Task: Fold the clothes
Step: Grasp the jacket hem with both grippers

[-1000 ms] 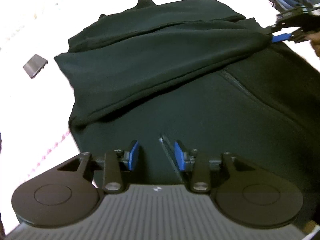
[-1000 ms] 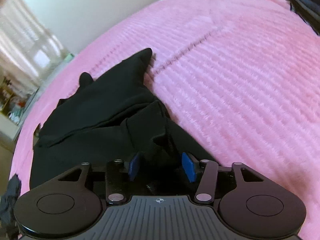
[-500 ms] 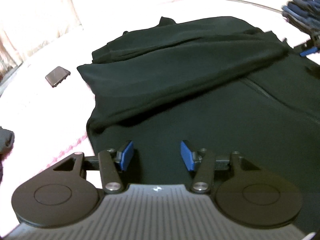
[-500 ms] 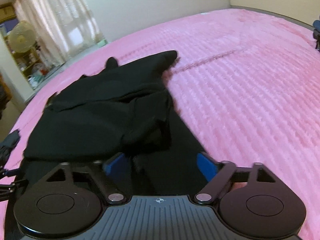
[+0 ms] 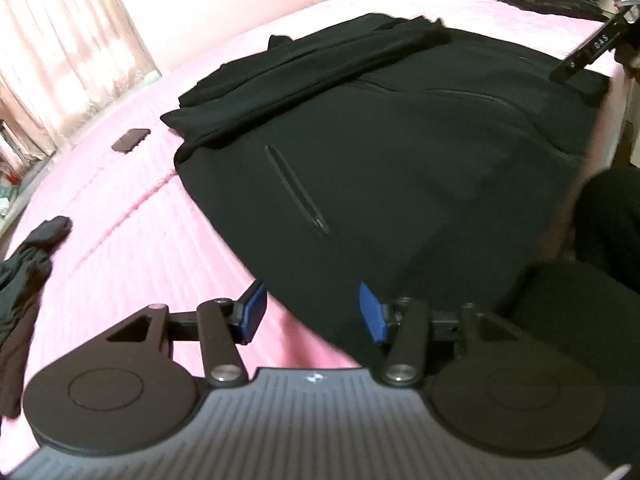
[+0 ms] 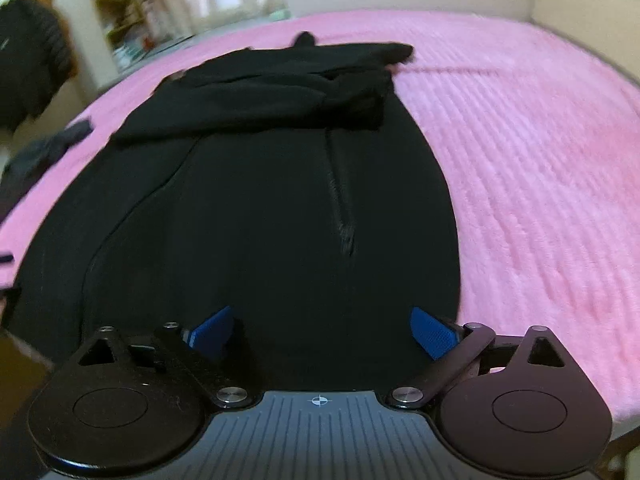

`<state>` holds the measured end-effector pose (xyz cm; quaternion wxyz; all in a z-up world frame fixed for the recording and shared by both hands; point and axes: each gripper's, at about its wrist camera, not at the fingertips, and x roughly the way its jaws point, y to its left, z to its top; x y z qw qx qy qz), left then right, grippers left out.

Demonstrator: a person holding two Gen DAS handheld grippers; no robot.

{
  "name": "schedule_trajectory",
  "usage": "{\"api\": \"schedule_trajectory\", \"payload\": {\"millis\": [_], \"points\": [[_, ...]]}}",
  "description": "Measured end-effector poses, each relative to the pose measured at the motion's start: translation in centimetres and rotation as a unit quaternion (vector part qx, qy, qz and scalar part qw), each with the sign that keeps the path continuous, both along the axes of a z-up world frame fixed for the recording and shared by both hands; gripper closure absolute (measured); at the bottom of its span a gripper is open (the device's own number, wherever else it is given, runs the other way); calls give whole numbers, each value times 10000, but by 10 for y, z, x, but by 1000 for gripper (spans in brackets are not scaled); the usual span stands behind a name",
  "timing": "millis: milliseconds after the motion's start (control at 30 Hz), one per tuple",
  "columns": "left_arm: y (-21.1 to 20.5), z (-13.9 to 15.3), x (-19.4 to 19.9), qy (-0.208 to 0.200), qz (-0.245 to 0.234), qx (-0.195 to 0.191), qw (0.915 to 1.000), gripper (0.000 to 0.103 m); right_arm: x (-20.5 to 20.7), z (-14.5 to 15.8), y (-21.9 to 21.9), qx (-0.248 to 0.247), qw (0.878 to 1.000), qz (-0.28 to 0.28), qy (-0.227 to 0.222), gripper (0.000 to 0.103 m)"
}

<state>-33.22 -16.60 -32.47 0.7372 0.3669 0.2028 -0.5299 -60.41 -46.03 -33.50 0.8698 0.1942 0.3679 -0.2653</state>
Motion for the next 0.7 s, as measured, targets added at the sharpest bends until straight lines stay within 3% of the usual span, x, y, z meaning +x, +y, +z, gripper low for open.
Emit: {"api": "schedule_trajectory", "payload": {"millis": [133, 233, 333, 467, 500, 533, 567, 633, 700], "points": [[26, 2, -38, -495, -586, 53, 9970, 56, -2, -1, 21, -246, 9988, 391, 164, 5], [30, -4, -64, -1016, -1084, 220, 9887, 56, -2, -6, 33, -411, 9967, 645, 274, 5], [20, -23, -81, -1595, -1491, 615, 9739, 56, -3, -10, 37, -524, 9951, 773, 316, 5], [4, -56, -86, -2561, -1783, 1183, 9427, 60, -7, -10, 37, -616, 9946, 780, 285, 5], [2, -58, -84, -2627, -1834, 1263, 9388, 61, -10, -9, 37, -698, 9941, 772, 301, 5], [1, -57, -82, -2510, -1892, 1289, 9405, 68, -12, -7, 38, -787, 9934, 767, 325, 5], [-1, -51, -79, -2250, -1858, 1292, 9477, 78, -14, -6, 39, -879, 9926, 766, 336, 5], [-2, -34, -69, -1521, -1621, 1045, 9694, 97, -22, -4, 40, -896, 9925, 792, 258, 5], [-2, -13, -54, -1018, -1205, 615, 9856, 99, -29, -6, 39, -792, 9934, 805, 179, 5]]}}
